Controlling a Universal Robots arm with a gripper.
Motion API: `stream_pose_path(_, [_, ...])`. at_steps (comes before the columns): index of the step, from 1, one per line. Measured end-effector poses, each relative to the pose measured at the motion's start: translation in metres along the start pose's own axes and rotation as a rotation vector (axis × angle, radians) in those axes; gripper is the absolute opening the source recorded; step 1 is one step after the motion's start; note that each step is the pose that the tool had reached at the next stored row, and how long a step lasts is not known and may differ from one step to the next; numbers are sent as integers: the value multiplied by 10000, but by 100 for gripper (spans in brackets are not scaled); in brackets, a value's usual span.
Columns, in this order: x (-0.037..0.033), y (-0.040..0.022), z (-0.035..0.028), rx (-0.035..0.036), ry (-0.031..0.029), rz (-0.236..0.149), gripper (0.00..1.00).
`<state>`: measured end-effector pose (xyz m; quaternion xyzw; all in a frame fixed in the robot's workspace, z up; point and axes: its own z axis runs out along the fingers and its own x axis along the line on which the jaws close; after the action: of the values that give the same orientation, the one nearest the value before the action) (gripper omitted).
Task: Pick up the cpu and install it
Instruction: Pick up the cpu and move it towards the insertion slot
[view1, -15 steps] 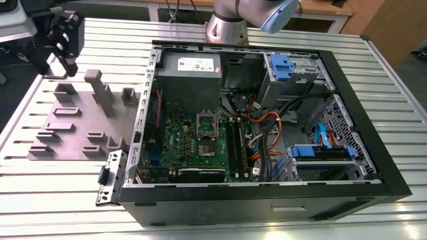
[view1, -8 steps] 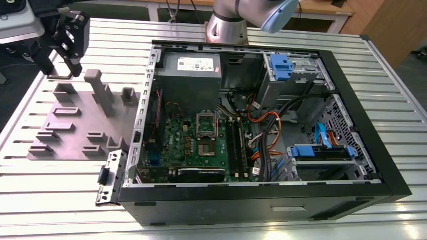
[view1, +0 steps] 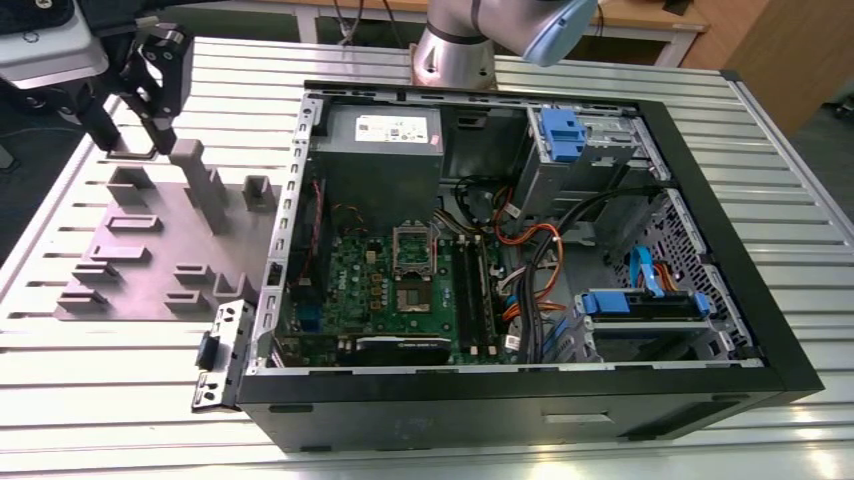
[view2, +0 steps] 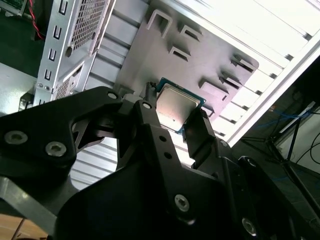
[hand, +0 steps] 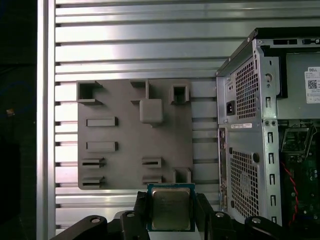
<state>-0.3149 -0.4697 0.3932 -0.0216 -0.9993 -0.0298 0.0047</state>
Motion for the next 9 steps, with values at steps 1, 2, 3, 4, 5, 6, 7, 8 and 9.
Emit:
stream_pose_path(1, [-6, -3, 0, 0, 0, 0, 47])
stream_pose_path(2, [-11, -7, -1, 1, 1, 0, 47])
stream_pose_path(3, [-15, -14, -1, 0, 1, 1, 47])
stream_pose_path(4, [-18, -22, -1, 0, 0, 0, 47])
stream_pose_path(5, [-20, -31, -2, 0, 0, 0, 47])
stream_pose_path(6, [-22, -40, -2, 1, 0, 0, 47])
stream_pose_path(7, [-25, -48, -2, 1, 0, 0, 47])
stream_pose_path(8, [-27, -54, -2, 0, 0, 0, 47])
stream_pose_path(9, [-29, -59, -3, 0, 0, 0, 47])
